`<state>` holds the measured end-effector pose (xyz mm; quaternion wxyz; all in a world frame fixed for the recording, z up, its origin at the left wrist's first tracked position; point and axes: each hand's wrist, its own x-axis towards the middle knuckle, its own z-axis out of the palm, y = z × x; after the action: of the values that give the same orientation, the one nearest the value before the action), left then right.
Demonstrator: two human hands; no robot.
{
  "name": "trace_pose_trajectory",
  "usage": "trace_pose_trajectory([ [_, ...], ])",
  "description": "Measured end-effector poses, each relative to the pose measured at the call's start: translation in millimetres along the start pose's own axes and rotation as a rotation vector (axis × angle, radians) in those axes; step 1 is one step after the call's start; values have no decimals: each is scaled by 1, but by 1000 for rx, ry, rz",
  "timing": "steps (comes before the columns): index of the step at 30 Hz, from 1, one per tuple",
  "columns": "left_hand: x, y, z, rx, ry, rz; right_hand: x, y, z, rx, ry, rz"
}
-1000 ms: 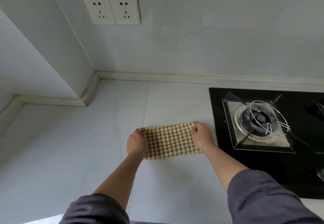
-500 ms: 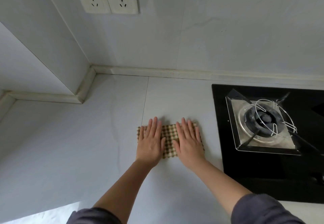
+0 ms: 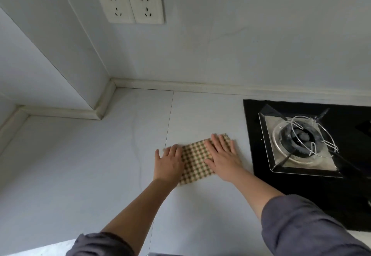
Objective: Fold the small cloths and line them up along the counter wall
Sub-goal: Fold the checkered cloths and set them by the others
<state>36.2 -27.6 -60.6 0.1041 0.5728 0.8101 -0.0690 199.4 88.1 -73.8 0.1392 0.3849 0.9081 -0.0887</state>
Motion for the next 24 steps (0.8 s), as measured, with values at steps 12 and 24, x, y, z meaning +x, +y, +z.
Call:
trace_pose_trajectory([
  [12, -15, -12, -19, -799, -292, -319, -100, -15, 15, 188, 112, 9],
  [24, -42, -15, -37, -1825, -634, -548, -71, -38, 17, 419, 120, -126],
])
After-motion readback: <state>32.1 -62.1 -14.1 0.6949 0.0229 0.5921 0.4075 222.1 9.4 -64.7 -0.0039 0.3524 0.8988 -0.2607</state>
